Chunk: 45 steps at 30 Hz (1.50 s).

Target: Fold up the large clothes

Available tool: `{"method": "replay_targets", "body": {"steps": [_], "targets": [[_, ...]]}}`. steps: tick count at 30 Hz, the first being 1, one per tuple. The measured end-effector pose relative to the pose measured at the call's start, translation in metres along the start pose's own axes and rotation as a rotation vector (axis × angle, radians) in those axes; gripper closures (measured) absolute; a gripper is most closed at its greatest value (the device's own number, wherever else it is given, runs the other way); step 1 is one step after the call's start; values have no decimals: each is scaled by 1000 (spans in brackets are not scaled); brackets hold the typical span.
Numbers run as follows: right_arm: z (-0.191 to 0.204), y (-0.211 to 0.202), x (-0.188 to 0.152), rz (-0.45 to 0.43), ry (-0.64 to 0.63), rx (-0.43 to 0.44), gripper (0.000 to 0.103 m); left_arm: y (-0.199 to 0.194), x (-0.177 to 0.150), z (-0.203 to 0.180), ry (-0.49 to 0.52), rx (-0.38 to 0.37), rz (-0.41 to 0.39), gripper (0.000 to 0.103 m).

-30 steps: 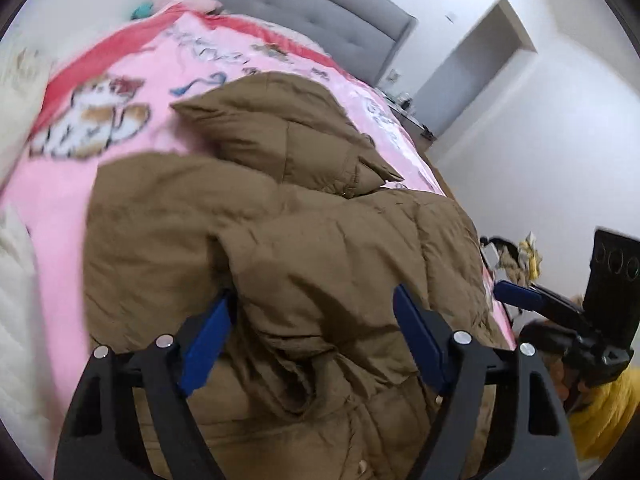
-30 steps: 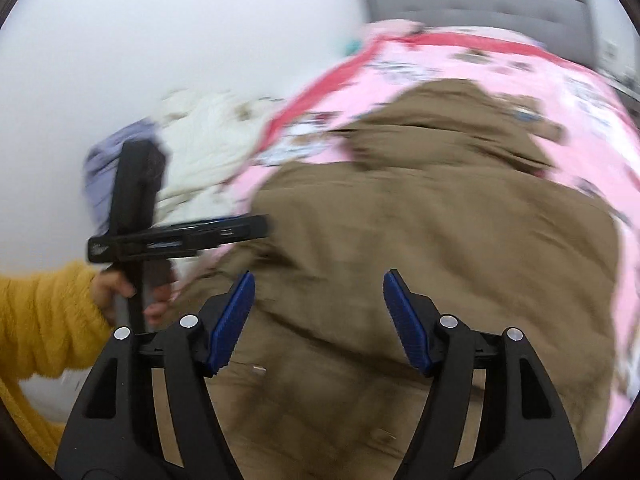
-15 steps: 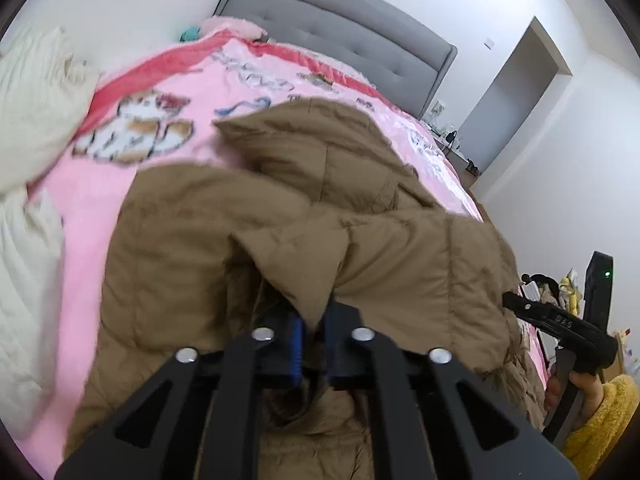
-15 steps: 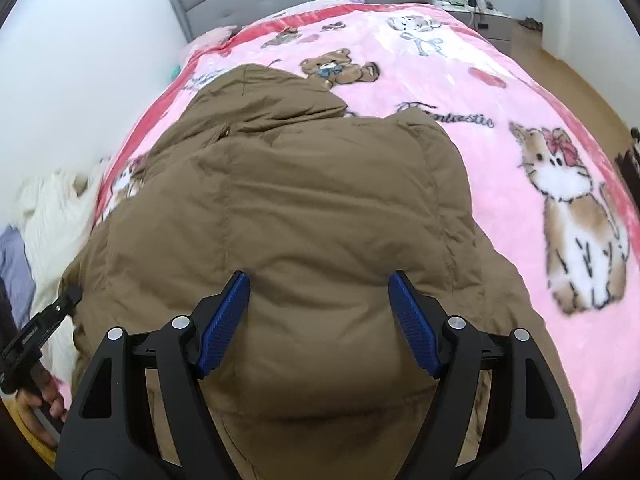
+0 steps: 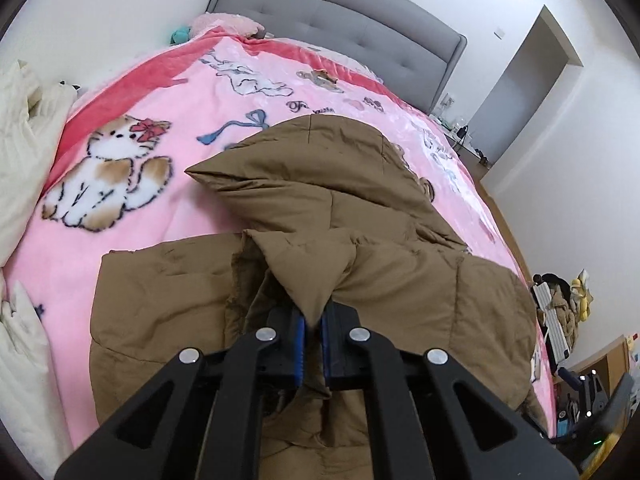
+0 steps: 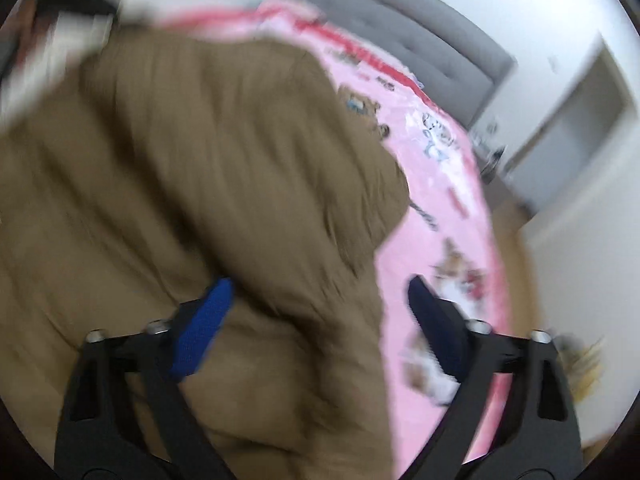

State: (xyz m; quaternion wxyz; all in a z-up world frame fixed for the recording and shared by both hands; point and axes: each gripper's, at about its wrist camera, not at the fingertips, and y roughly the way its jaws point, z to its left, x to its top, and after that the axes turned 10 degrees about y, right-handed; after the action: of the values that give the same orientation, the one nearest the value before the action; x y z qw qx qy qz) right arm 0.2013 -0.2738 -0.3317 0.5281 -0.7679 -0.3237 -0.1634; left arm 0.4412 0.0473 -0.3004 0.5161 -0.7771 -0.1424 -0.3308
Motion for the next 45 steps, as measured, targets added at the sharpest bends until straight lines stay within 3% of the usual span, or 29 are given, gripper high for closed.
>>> {"method": "replay_targets", "body": {"steps": [1, 5, 6, 7, 8, 11, 13, 19, 23, 26, 30, 33, 36, 41, 43, 45], "targets": [[3, 7, -4, 13, -42, -20, 47, 0, -4, 0, 7, 5, 2, 97], [10, 35, -5, 12, -134, -103, 47, 0, -19, 2, -15, 4, 15, 96], [17, 42, -5, 1, -194, -133, 54, 0, -21, 1, -17, 7, 19, 96], [21, 45, -5, -14, -238, -152, 81, 1, -23, -1, -10, 14, 22, 96], [23, 46, -4, -14, -254, -151, 90, 0, -24, -4, 0, 26, 25, 96], [4, 38, 8, -29, -153, -154, 96, 1, -26, -17, 6, 27, 28, 96], [-24, 36, 12, -5, -34, -164, 97, 6, -29, -26, -1, -10, 42, 96], [-55, 69, -1, 124, 84, -121, 94, 28, -38, -58, 2, -6, 72, 96], [-83, 96, -14, 259, 316, 9, 86, 42, -46, -71, 28, 1, 110, 95], [-94, 89, -11, 243, 362, 50, 84, 47, -51, -73, 57, 25, 111, 95], [-106, 36, -19, 152, 399, 178, 51, 38, -54, -64, 47, -8, 79, 94], [-109, 0, -16, 97, 440, 235, 52, 29, -60, -63, 83, -12, 64, 92], [-116, -19, 14, -7, 548, 263, 51, 28, -64, -63, 102, -17, 75, 91], [-118, 36, 82, -71, 617, 295, 56, 30, -63, -53, 63, -27, 96, 89], [-111, 74, 103, -11, 622, 336, 68, 32, -61, -49, 59, -18, 117, 89], [-97, 104, 114, 70, 606, 336, 69, 32, -61, -45, 61, -13, 129, 89]]}}
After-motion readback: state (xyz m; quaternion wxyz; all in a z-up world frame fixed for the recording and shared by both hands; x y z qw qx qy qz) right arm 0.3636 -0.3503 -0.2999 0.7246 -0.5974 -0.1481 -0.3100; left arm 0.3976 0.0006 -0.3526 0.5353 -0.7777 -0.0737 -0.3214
